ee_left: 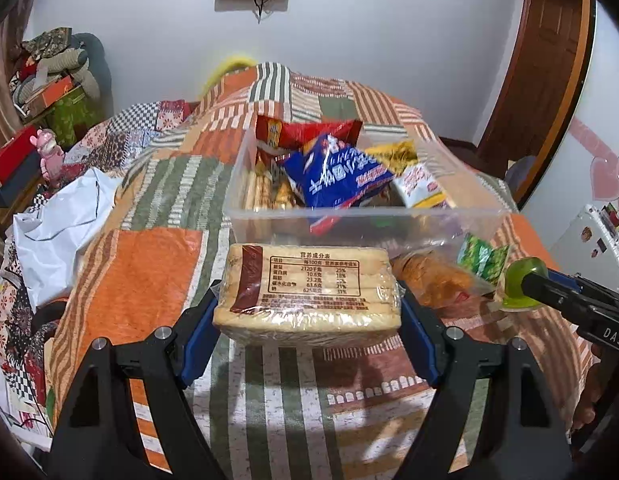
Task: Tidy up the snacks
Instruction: 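Carry both items over the box and release them inside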
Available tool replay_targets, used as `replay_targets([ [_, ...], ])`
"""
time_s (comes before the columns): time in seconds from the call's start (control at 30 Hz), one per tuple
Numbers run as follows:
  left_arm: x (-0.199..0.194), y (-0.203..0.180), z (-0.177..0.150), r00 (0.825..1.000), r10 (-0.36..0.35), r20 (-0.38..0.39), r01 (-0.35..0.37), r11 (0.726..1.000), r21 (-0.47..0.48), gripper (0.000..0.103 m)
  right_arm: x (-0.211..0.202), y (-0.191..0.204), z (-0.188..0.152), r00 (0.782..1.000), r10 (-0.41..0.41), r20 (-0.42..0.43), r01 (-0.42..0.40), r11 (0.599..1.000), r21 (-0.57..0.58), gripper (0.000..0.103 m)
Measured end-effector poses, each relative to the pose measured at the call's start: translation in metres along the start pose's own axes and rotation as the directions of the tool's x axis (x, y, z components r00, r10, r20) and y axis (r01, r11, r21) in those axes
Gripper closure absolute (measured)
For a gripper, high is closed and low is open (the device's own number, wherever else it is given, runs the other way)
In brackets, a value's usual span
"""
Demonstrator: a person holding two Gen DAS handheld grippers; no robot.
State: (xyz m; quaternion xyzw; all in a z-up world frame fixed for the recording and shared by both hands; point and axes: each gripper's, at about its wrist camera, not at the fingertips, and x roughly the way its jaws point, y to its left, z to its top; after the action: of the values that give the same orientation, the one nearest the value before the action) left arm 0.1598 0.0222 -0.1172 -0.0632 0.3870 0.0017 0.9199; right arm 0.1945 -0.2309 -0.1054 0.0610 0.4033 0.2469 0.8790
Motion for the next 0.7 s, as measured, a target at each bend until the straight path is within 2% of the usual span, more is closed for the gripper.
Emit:
replay_targets([
  [0.33, -0.011, 0.002, 0.026, 0.998, -0.021, 0.059, 0.022, 0.999, -0.023, 0.023, -0.008, 0.01, 0.027, 0.996, 0.019, 0.089, -0.017, 1.0, -0.02, 0.06],
  [0.7, 0.003, 0.009, 0.056, 0.996, -0.019, 0.087, 0.021, 0.999, -0.028, 0.023, 0.008, 0.014, 0.048, 0.993, 0.02, 0.12, -0.016, 0.999, -0.038, 0.06],
])
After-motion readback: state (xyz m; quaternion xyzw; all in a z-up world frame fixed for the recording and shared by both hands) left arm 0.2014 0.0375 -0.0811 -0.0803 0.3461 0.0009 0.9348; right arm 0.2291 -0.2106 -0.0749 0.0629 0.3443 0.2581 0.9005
